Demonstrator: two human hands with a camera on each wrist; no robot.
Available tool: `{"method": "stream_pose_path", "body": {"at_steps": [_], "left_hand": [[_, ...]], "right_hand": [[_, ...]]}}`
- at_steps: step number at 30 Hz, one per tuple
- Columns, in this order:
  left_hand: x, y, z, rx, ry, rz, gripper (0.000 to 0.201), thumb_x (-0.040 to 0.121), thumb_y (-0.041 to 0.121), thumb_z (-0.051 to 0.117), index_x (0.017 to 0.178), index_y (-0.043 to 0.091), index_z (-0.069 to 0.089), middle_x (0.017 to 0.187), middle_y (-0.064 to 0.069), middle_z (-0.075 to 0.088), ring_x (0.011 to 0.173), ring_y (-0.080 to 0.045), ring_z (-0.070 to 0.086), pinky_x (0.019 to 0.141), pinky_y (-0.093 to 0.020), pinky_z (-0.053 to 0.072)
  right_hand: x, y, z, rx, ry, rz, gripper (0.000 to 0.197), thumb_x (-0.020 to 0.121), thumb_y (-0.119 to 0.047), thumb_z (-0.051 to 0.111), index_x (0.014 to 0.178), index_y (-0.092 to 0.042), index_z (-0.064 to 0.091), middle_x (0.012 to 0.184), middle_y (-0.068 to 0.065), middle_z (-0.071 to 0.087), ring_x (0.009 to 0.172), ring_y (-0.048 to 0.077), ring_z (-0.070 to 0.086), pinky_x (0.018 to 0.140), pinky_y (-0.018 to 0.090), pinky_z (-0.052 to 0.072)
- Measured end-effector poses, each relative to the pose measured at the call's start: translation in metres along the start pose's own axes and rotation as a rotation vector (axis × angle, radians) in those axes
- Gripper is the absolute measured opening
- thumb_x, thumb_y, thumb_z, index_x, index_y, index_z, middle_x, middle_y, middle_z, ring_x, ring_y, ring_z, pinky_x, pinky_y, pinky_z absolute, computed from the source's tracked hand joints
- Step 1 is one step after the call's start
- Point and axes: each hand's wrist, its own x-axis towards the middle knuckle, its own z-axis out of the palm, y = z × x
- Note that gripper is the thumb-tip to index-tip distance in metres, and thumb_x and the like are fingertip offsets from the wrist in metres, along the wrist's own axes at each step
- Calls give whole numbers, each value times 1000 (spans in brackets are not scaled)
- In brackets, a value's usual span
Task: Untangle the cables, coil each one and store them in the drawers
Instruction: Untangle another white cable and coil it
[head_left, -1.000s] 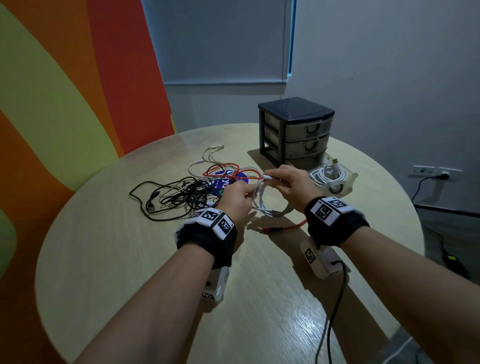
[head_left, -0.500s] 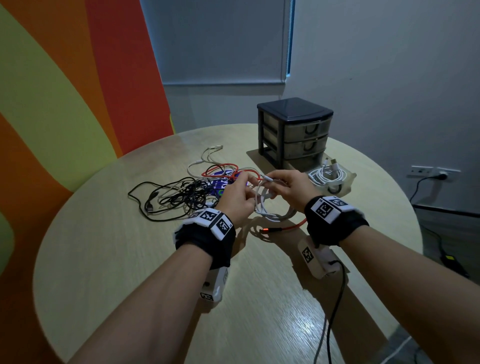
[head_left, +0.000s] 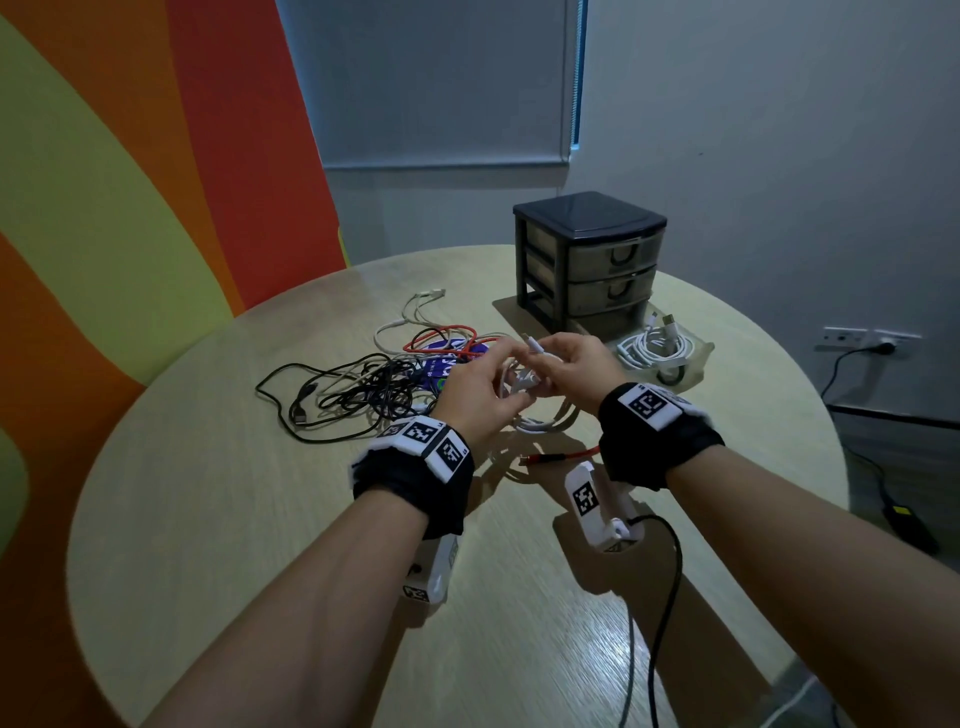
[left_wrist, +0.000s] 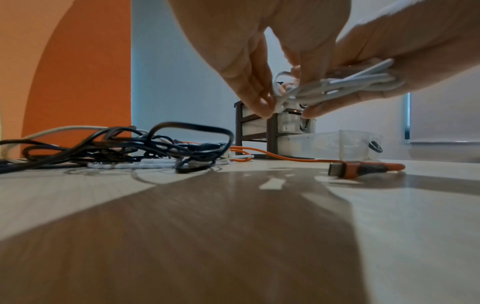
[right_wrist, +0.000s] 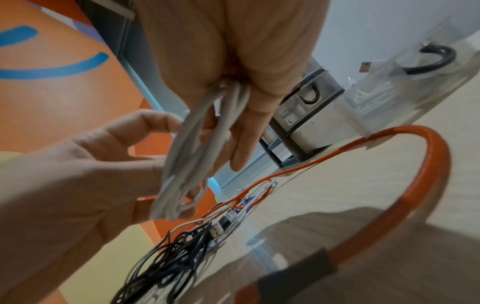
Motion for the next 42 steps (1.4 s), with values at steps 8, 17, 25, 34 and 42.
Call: {"method": "stream_pose_path", "body": {"at_steps": [8,17,25,34,42], "left_hand": [[8,-9,2,167,120,41,21,86,13,61,107,8,62,102,-11,61,100,-25,49,80,-24,31],[6,-7,0,112,237,96,14,85,11,64,97,4,66,115,-9,53,109,-16,42,88,-17,27],[4,0,1,-25,366,205,7,85,10,63,91,6,61,88,4,54,84,-14,51,72,-23,39],[6,-5,4,-59,188,47,13,93,19,55,103,12,50,86,-4,61,75,-21,63,63,-27,51],[6,0,7,7,118,65,35,95,20,52,129,17,50,97,2,57,90,-13,56,76,-18,41]], "right_hand": [[-6,-7,6,238,-164,21,25,98,-7,41,116,4,56,82,6,59,70,12,57,70,20,52],[-10,-14,4,-126,-112,16,23,96,-4,45,111,-5,63,84,5,66,51,14,64,49,25,56],[-15,-16,3,-379,-130,3,19,98,-9,41,99,-10,60,99,12,68,45,18,62,36,22,47],[-12,-17,-3,-254,-156,8,21,95,-15,48,107,-2,60,87,12,62,48,14,55,37,18,42],[-12,-20,-15,168,-215,130,30,96,-13,47,116,6,57,88,8,59,59,18,56,53,28,48]]}}
